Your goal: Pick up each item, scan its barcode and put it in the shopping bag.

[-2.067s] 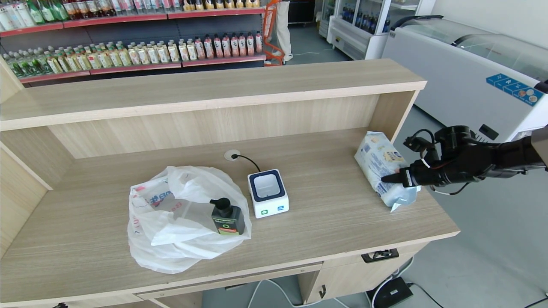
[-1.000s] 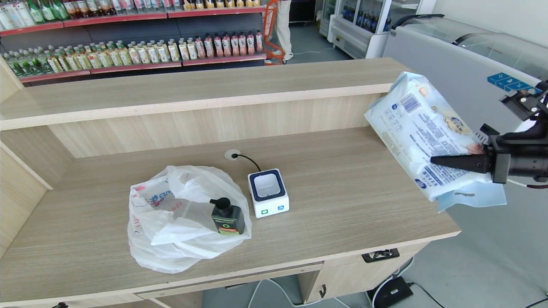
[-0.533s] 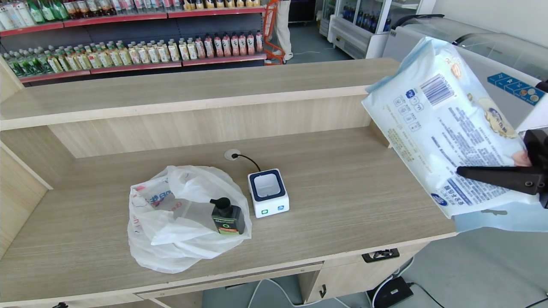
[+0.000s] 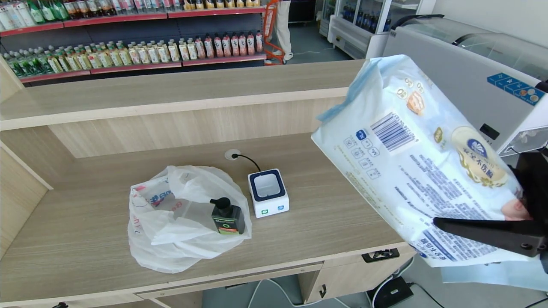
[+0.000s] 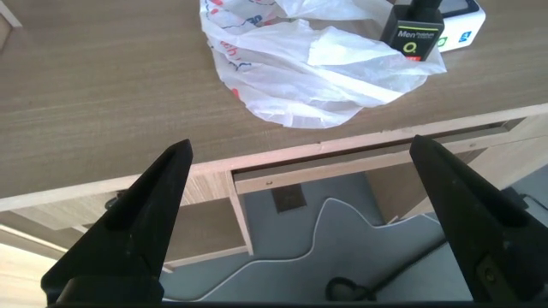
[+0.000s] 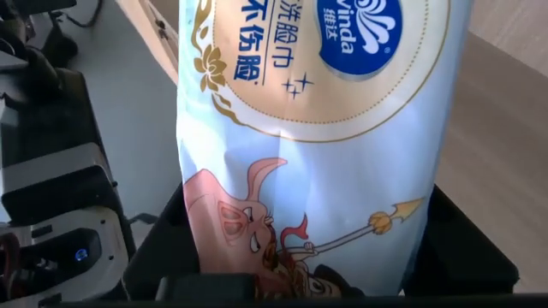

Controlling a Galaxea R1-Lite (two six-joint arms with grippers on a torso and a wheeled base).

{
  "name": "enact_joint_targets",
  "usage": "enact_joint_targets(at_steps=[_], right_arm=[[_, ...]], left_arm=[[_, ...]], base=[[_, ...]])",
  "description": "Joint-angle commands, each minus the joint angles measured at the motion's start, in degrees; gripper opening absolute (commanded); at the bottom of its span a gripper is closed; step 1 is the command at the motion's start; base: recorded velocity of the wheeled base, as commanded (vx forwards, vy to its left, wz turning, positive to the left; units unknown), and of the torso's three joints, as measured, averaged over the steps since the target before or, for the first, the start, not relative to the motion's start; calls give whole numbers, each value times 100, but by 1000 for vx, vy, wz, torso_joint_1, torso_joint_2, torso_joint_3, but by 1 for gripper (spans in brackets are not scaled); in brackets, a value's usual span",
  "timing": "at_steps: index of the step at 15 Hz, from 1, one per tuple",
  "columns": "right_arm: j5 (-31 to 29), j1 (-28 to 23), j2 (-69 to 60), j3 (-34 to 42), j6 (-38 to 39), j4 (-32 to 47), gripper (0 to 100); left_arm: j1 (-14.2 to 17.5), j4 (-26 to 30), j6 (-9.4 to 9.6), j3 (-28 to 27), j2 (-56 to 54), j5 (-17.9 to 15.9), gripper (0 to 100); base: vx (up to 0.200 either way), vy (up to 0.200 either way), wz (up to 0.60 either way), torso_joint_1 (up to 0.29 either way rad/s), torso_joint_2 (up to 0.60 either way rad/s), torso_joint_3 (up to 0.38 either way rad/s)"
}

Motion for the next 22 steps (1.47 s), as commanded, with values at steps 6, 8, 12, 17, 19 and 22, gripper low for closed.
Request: enact_joint_targets(at_steps=[6, 8, 12, 17, 19, 22], right_arm=[[-1373, 1213, -1258, -368, 465, 1306, 0], [-1373, 1213, -1381, -518, 500, 1658, 0], [-1408, 1196, -1285, -650, 737, 1904, 0], [-1276, 1196, -766, -2029, 1581, 3662, 0], [-1250, 1257, -617, -2170, 1554, 3837, 0], [-1206, 1319, -274, -2443, 1537, 3881, 0]], left_arm=[[1, -1, -1, 0, 5, 7, 100], [1, -1, -1, 0, 5, -2, 100], [1, -1, -1, 0, 5, -2, 100], [1, -1, -1, 0, 5, 7, 100], [1, -1, -1, 0, 5, -2, 100], [1, -1, -1, 0, 5, -2, 100]], base=[[0, 0, 0, 0, 0, 0], [0, 0, 0, 0, 0, 0], [0, 0, 0, 0, 0, 0], [0, 0, 0, 0, 0, 0], [0, 0, 0, 0, 0, 0], [0, 0, 0, 0, 0, 0]])
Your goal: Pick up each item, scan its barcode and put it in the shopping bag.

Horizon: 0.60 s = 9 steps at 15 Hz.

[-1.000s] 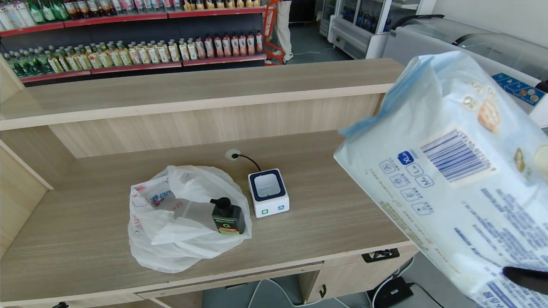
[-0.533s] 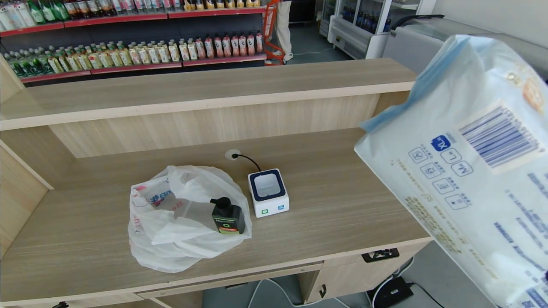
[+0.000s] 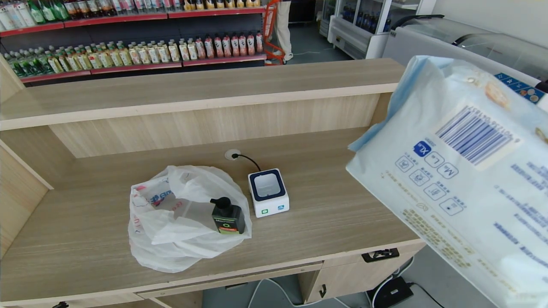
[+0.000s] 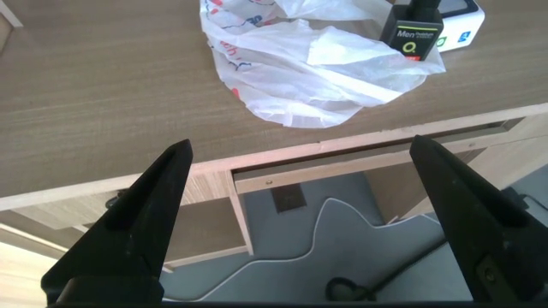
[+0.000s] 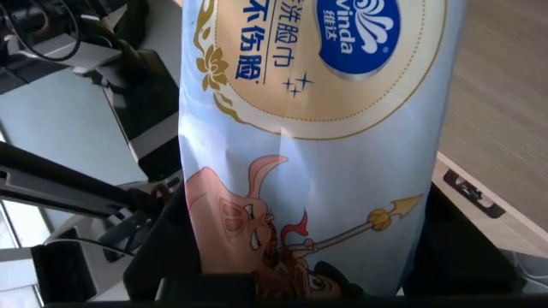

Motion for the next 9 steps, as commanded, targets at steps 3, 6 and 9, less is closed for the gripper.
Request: enact_joint_targets(at_steps=[3, 6, 9], right_arm=[[91, 130, 312, -495, -70, 633, 0], [47, 191, 31, -407, -105, 642, 0], [20, 227, 31, 77, -122, -52, 0]], left_arm=[[1, -4, -1, 0, 5, -2, 100], [1, -4, -1, 0, 5, -2, 100], [1, -4, -1, 0, 5, -2, 100]], base=[[0, 0, 0, 0, 0, 0], [0, 0, 0, 0, 0, 0], [0, 0, 0, 0, 0, 0]])
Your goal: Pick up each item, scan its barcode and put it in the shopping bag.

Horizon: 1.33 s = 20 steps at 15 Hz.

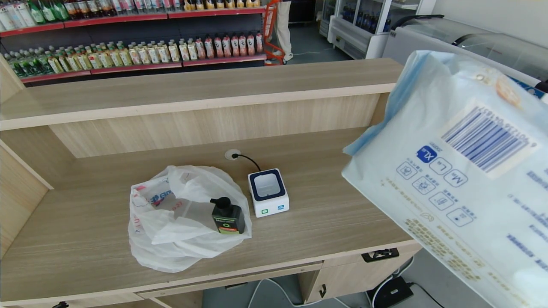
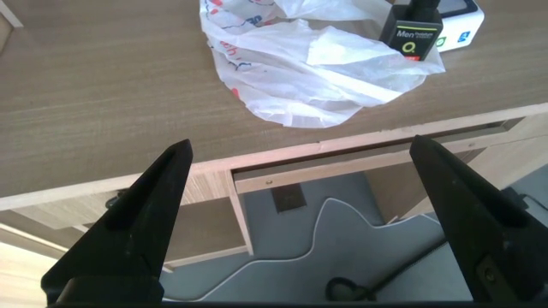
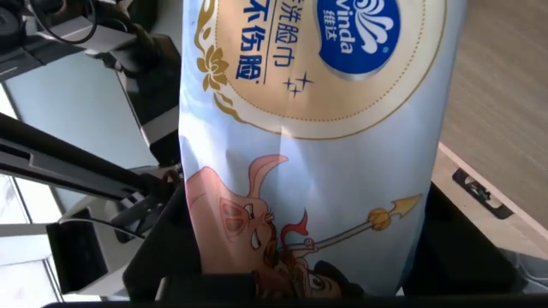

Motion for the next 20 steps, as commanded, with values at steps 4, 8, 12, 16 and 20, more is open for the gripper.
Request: enact_joint_targets(at_steps=[4, 8, 12, 16, 20], right_arm=[[34, 12, 31, 358, -1, -439, 0], [16, 38, -39, 375, -36, -431, 0], [-37, 117, -206, 533, -89, -404, 0], [-423, 249, -215, 621, -72, -457, 0], [-678, 443, -180, 577, -72, -431, 0]], left_arm=[[1, -1, -1, 0, 5, -4, 100], [1, -1, -1, 0, 5, -4, 100], [1, -1, -1, 0, 5, 5, 100], [1, -1, -1, 0, 5, -4, 100], [1, -1, -1, 0, 5, -4, 100]], base=[[0, 0, 0, 0, 0, 0], [0, 0, 0, 0, 0, 0], [0, 0, 0, 0, 0, 0], [0, 0, 0, 0, 0, 0], [0, 0, 0, 0, 0, 0]])
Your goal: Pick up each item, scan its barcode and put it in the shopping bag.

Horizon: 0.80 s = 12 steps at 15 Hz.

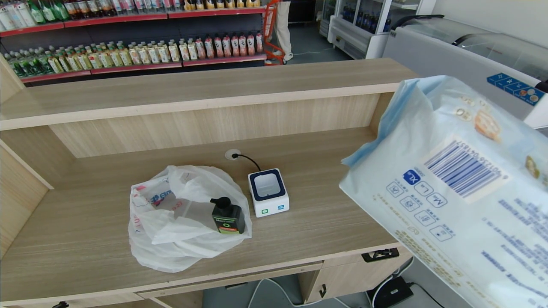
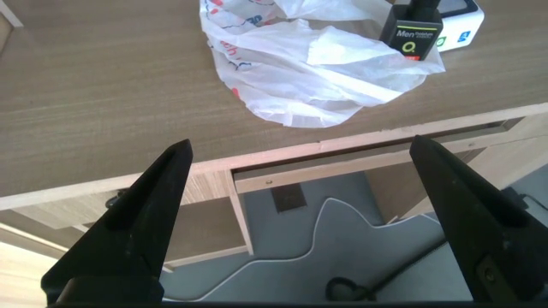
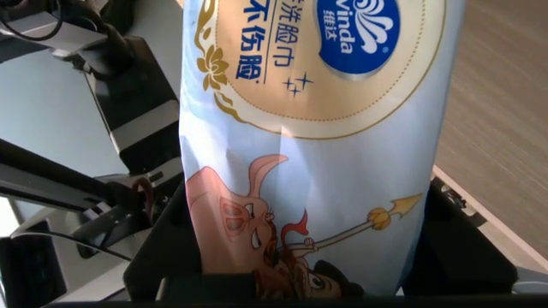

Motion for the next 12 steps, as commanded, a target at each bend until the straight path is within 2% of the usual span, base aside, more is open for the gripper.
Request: enact_joint_targets(at_steps=[1, 5, 12], right_arm=[[-82, 94, 61, -44, -3, 1, 0], [-389, 331, 175, -26, 5, -8, 0], [-389, 507, 456, -88, -3, -149, 0]], left_arm=[[1, -1, -1, 0, 5, -2, 100], [1, -1, -1, 0, 5, -2, 100], [1, -1, -1, 0, 5, -2, 100]], base=[[0, 0, 0, 0, 0, 0], [0, 0, 0, 0, 0, 0], [0, 0, 0, 0, 0, 0]])
